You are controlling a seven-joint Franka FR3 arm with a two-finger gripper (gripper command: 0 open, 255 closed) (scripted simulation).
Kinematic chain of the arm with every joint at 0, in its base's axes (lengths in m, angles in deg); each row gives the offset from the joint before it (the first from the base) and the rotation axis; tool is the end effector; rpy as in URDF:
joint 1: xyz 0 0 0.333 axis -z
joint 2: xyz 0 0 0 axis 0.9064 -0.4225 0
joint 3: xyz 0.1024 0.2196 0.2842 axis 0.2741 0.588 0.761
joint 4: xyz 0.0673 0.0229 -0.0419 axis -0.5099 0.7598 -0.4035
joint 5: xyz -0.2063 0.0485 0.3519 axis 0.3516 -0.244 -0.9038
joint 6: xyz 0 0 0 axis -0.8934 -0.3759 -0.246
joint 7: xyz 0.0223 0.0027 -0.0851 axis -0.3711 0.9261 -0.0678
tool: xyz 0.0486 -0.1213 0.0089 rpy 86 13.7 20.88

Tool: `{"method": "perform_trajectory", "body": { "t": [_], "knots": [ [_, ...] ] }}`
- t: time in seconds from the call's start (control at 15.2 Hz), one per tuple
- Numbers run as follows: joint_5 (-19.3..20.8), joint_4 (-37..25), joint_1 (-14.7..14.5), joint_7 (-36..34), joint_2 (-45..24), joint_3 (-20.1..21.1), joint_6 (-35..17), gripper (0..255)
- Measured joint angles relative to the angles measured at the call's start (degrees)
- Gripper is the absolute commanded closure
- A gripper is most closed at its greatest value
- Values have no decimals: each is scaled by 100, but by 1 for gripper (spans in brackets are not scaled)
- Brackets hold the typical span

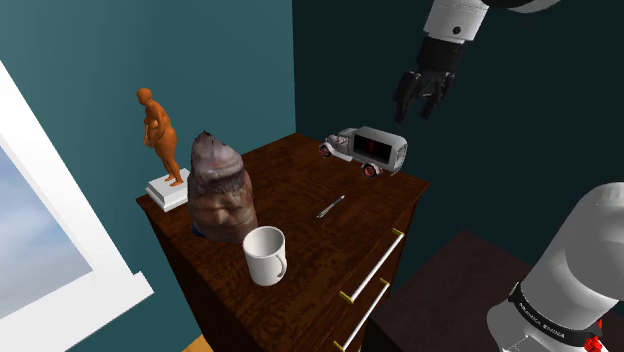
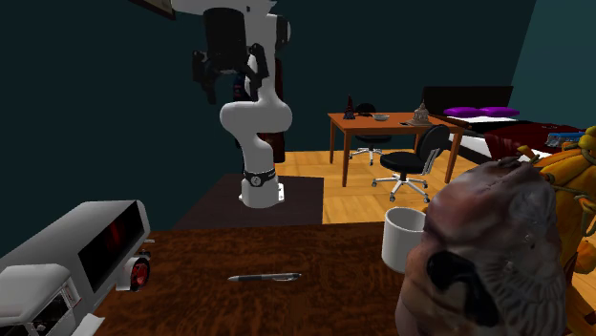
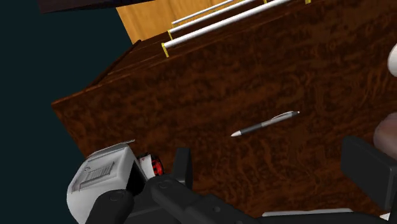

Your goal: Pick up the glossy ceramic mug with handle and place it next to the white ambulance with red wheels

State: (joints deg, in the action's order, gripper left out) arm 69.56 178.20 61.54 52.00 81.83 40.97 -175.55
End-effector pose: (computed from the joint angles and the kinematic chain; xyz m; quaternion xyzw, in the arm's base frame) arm 0.3261 0.0476 0.6047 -0.9958 0.0454 -0.0704 0.0369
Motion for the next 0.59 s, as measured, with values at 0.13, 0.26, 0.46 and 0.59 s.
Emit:
{"method": "perform_trajectory", "body": {
  "t": [0.13, 0.26, 0.46, 0.59],
  "knots": [
    [-94, 74, -84, -170, -191, 200, -238, 0],
    [-176, 96, -164, -338, -426, 399, -470, 0],
    [-293, 72, -290, -633, -778, 729, -768, 0],
    [-344, 59, -356, -791, -1016, 912, -966, 0]
  ]
}}
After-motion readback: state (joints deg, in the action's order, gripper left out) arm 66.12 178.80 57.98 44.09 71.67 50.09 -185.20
